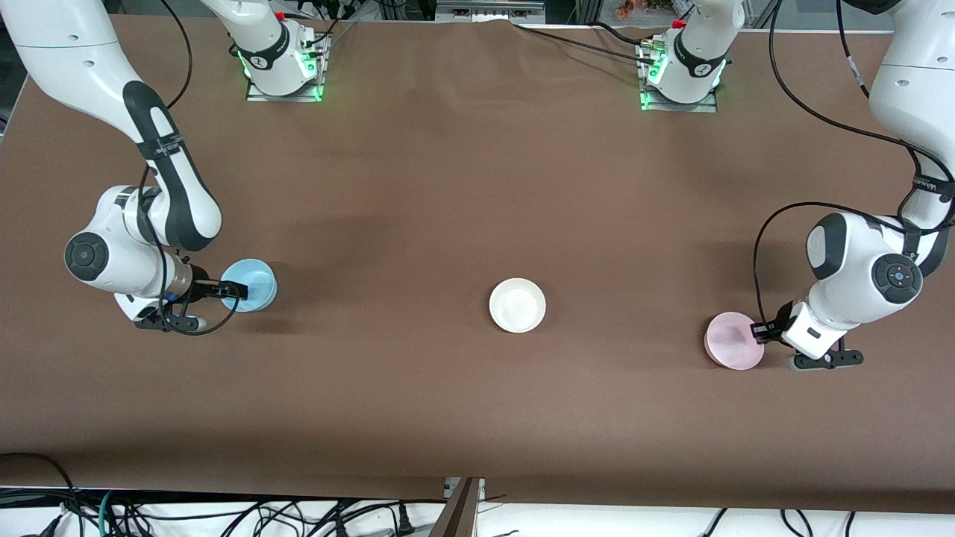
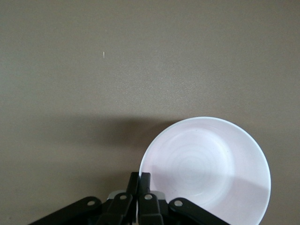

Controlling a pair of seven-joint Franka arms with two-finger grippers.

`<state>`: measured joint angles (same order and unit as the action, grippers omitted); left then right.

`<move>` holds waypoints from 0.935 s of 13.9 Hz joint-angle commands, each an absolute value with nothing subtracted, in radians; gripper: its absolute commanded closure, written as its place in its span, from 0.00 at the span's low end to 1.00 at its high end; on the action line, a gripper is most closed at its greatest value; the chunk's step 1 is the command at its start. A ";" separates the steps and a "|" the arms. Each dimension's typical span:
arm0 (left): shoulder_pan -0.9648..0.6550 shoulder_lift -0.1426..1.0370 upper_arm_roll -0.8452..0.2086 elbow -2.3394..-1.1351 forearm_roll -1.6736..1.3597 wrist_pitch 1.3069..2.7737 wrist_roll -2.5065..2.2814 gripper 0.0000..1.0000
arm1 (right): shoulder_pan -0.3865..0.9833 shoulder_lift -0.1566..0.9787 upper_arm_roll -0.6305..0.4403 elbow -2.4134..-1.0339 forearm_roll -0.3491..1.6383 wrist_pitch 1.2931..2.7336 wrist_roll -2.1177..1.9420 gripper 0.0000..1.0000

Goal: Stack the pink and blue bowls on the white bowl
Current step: 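Lift the pink bowl with the left gripper and carry it onto the white bowl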

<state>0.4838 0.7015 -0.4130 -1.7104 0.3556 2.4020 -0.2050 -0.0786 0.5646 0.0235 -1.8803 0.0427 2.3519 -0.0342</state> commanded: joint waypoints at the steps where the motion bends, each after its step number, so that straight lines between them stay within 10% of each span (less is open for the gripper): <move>1: 0.477 0.693 -0.413 -1.712 0.387 2.413 -0.205 1.00 | -0.104 0.537 0.034 -1.922 0.066 2.375 -0.048 0.00; 7: 0.479 0.663 -0.515 -1.703 0.367 2.402 -0.382 1.00 | -0.112 0.538 0.034 -1.925 0.115 2.373 -0.069 0.04; 13: 0.477 0.635 -0.687 -1.704 0.373 2.297 -0.673 1.00 | -0.112 0.538 0.034 -1.925 0.115 2.370 -0.069 0.69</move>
<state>0.4760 0.6658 -0.6407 -1.6939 0.3556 2.3513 -0.5767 -0.0985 0.5645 0.0236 -1.8894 0.0936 2.3527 -0.0449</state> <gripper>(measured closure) 0.974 0.432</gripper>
